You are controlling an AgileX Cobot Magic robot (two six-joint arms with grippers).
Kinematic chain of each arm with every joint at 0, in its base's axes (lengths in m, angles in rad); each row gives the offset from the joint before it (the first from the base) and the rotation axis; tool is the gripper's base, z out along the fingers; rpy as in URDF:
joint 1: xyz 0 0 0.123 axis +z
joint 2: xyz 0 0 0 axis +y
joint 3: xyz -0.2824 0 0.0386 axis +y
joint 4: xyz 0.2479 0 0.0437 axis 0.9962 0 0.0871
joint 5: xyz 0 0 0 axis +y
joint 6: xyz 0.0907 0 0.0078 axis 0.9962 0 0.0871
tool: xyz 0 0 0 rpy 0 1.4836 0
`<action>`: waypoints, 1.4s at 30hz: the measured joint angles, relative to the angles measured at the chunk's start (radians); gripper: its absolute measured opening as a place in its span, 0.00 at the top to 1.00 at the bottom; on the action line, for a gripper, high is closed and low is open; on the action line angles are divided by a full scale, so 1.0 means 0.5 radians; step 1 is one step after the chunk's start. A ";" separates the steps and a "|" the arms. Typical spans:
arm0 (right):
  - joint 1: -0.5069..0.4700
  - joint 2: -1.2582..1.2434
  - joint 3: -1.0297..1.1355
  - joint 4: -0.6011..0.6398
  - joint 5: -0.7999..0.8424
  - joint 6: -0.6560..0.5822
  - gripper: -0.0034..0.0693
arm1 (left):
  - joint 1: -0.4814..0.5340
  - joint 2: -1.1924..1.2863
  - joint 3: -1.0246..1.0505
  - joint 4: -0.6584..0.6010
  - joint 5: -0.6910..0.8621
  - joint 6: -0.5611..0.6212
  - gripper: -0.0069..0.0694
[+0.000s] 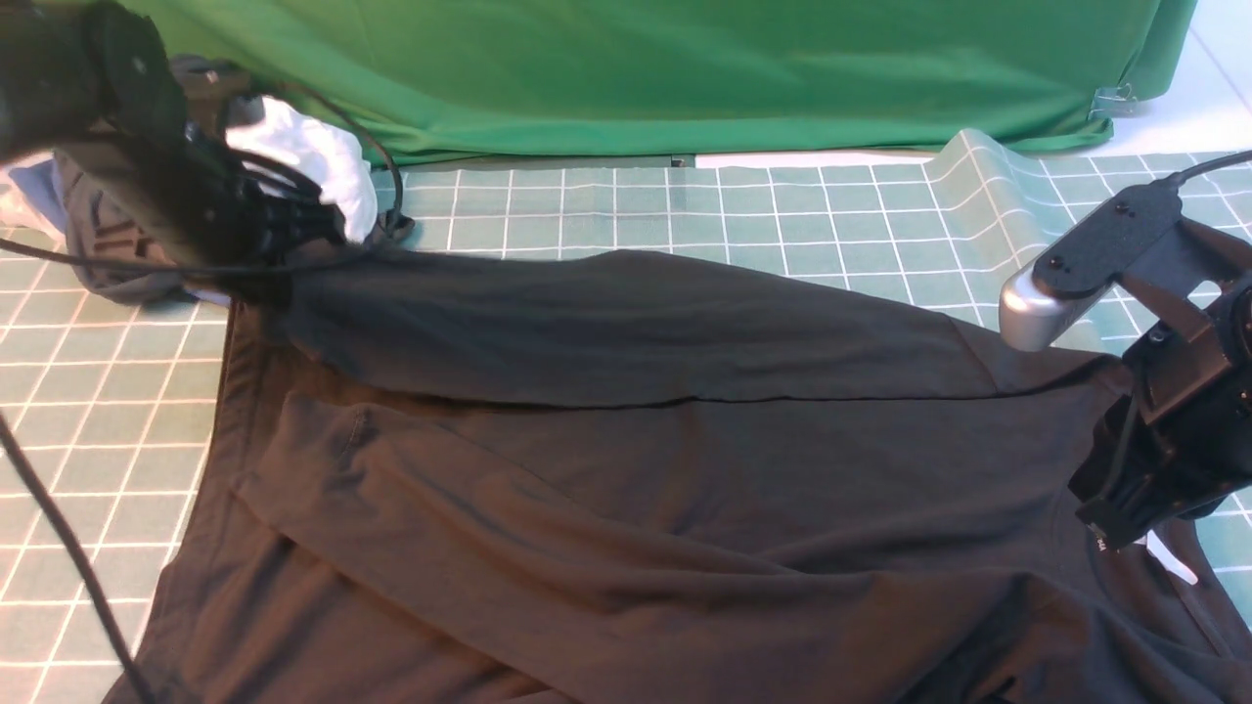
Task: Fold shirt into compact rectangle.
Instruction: 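Fold the left side of the dark shirt inward over its body with the left gripper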
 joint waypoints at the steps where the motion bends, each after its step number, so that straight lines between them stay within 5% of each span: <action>1: 0.000 0.000 0.000 0.011 0.000 0.000 0.87 | 0.000 -0.009 0.000 0.004 0.000 -0.006 0.88; 10: 0.000 0.000 0.000 0.071 0.000 0.000 0.87 | 0.000 0.063 0.000 0.054 -0.097 0.023 0.81; 14: 0.000 0.000 0.000 0.078 0.025 0.000 0.87 | 0.000 0.143 0.000 0.103 -0.170 0.023 0.67; 18: 0.000 0.000 0.000 0.080 0.073 0.000 0.86 | 0.000 0.183 0.000 0.095 -0.239 0.016 0.42; 24: 0.000 0.000 0.000 0.080 0.082 0.000 0.85 | 0.000 0.179 0.005 0.022 -0.029 0.010 0.27; 38: 0.000 0.000 0.000 0.080 0.061 -0.017 0.84 | 0.000 0.310 0.072 0.029 -0.099 0.006 0.29; 42: 0.000 0.000 0.000 0.080 0.061 -0.020 0.84 | 0.000 0.310 0.072 0.031 -0.151 0.012 0.39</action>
